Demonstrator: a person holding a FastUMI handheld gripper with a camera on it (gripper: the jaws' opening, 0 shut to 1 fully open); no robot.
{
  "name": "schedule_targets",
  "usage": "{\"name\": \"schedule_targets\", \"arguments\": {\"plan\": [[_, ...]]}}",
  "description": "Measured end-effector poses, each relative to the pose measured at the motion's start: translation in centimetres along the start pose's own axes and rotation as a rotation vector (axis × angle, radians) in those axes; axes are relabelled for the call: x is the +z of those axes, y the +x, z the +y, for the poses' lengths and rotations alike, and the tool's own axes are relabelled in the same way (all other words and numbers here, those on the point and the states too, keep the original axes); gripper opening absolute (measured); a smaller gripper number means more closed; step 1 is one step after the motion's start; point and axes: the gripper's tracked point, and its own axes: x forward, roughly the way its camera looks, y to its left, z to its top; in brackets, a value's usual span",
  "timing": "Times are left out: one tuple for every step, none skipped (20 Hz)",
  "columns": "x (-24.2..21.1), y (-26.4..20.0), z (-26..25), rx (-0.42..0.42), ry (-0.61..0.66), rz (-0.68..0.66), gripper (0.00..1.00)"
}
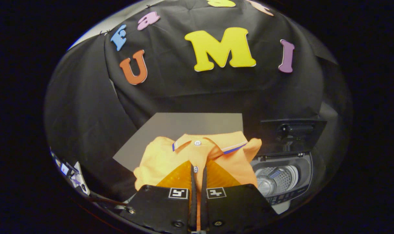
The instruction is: Put the clothes into the washing machine and then close the washing machine lid.
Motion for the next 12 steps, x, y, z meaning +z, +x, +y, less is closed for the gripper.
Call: {"name": "schedule_targets", "arguments": {"plan": [[0.7, -1.5, -1.2, -0.027, 0.005, -0.024, 0.07], [1.1, -3.4, -2.3, -0.052, 0.011, -0.047, 0.08], [1.5, -5.0, -3.2, -0.073, 0.019, -0.069, 0.08], [2.0, -6.6, -4.1, -0.096, 0.026, -0.09, 0.08], [2.5, -8.1, -5.3, -0.129, 0.029, -0.109, 0.08], [3.0, -9.8, -6.6, -0.162, 0.033, -0.132, 0.08], [3.6, -11.3, -7.8, -0.192, 0.032, -0.156, 0.07], [4.0, -12.5, -9.0, -0.22, 0.032, -0.171, 0.08], [4.4, -13.8, -10.1, -0.243, 0.036, -0.187, 0.08], [4.8, -14.9, -11.1, -0.263, 0.035, -0.198, 0.08], [5.0, -15.9, -12.3, -0.288, 0.036, -0.207, 0.08], [5.1, -16.4, -13.4, -0.307, 0.035, -0.212, 0.07]]}}
